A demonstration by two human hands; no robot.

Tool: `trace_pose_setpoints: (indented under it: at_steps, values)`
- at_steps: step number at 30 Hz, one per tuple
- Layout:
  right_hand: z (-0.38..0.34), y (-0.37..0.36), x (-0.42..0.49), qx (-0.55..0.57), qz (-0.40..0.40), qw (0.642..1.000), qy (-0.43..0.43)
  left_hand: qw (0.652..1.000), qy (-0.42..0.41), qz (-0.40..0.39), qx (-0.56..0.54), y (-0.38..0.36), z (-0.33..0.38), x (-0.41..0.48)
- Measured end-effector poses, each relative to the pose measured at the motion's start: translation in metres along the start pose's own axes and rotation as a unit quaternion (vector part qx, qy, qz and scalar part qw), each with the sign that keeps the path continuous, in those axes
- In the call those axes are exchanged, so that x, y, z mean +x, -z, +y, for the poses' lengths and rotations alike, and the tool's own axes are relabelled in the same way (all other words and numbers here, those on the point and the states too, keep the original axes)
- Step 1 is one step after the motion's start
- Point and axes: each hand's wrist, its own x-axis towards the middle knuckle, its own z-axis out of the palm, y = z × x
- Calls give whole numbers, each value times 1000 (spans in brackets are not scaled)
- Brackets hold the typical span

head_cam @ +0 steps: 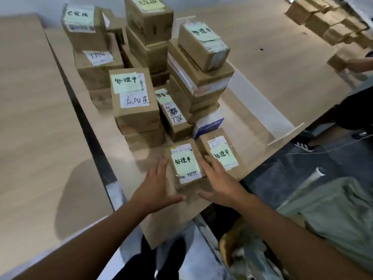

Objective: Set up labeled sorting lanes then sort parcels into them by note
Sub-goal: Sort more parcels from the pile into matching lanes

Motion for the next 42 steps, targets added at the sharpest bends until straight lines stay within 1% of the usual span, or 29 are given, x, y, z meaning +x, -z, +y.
trace_pose_setpoints:
  at_steps: [2, 5, 8, 12, 14, 18, 21, 24, 26, 28, 30, 33, 36, 42]
  values:
    - [11, -10, 21, -9, -12, 1000, 3, 999, -6, 15, -46, -18, -4, 16]
    - [20, -30, 43, -20, -31, 999, -20, 997, -22, 32, -74, -44, -11, 34]
    - [29, -43, 51, -5, -15, 999, -31, 994, -15, 75, -81, -61, -19, 41]
    - [32, -42, 51, 25, -7, 999, -25, 989, -8, 98, -109, -66, -15, 40]
    - [27, -35, 45, 34, -1, 999, -1, 987, -7, 107, -123, -57, -7, 33]
    - [-1, 1, 17, 53, 7, 993, 106, 978, -35, 146, -143, -30, 18, -18]
    - [-36, 32, 3, 79, 16, 979, 188, 963, -30, 214, -159, -4, 38, -67]
    - [-81, 50, 6, 92, 29, 960, 263, 947, -45, 290, -130, 33, 52, -108]
    - [-114, 53, 8, 106, 27, 948, 300, 934, -50, 335, -113, 55, 53, -136]
    - [-148, 49, 8, 129, 30, 932, 339, 920, -36, 376, -109, 74, 50, -167]
    - [-182, 43, 9, 144, 14, 919, 367, 905, -25, 413, -98, 90, 44, -199]
    - [-234, 34, 8, 137, 6, 899, 415, 886, -10, 456, -82, 109, 30, -245]
    - [-286, 21, 3, 142, -19, 881, 452, 867, 13, 492, -82, 121, 15, -290]
    - [-404, -30, -8, 113, -49, 850, 512, 837, 62, 532, -111, 152, -41, -386]
